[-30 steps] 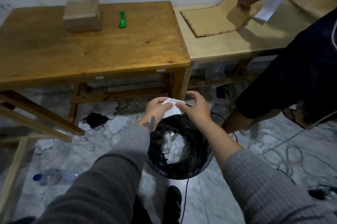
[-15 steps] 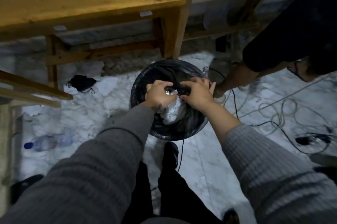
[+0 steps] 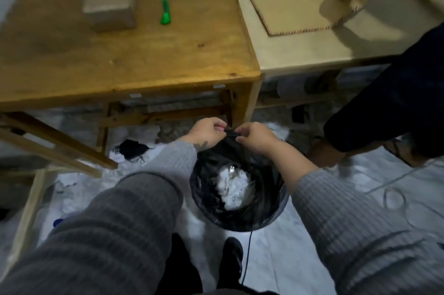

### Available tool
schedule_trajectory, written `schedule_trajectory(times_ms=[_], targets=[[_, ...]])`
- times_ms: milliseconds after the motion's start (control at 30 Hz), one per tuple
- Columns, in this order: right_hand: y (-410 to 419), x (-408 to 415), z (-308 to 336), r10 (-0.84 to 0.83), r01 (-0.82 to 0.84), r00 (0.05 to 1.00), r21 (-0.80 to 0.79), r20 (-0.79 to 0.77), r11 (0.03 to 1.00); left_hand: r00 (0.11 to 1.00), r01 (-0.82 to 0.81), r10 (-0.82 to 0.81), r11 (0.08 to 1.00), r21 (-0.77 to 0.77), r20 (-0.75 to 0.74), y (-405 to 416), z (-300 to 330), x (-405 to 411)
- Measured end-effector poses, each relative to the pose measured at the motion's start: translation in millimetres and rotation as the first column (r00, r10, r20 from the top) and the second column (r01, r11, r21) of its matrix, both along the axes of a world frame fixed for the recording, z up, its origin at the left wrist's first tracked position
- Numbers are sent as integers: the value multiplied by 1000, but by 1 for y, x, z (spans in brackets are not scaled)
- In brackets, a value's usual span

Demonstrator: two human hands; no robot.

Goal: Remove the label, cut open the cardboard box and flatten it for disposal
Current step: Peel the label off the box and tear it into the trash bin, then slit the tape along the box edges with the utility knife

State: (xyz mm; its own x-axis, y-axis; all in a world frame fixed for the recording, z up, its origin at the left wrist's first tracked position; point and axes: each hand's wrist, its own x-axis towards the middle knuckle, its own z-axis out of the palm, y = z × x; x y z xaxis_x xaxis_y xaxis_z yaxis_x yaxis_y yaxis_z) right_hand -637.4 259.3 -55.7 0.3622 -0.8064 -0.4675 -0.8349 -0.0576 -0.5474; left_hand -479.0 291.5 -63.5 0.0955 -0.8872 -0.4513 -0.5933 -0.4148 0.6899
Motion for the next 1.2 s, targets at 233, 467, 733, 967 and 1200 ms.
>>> schedule_trajectory(times_ms=[233,467,733,967,1200], targets=[[-42,83,85,8,15,985,-132,170,991,989,-151,150,972,-178,-15,-25,83,89],[-86,186,114,-32,81,973,-210,227,974,983,-150,176,939,-308,58,-66,117,195],[-134,278,107,-164,231,942,-211,292,950,985,-75,123,939,-336,123,-120,120,298],[-184,315,99,-230,287,937,-203,262,936,978,-147,189,925,-351,88,-176,103,345],[-274,340,87,-249,287,951,-225,182,931,936,-192,278,917,-349,215,-250,88,378]])
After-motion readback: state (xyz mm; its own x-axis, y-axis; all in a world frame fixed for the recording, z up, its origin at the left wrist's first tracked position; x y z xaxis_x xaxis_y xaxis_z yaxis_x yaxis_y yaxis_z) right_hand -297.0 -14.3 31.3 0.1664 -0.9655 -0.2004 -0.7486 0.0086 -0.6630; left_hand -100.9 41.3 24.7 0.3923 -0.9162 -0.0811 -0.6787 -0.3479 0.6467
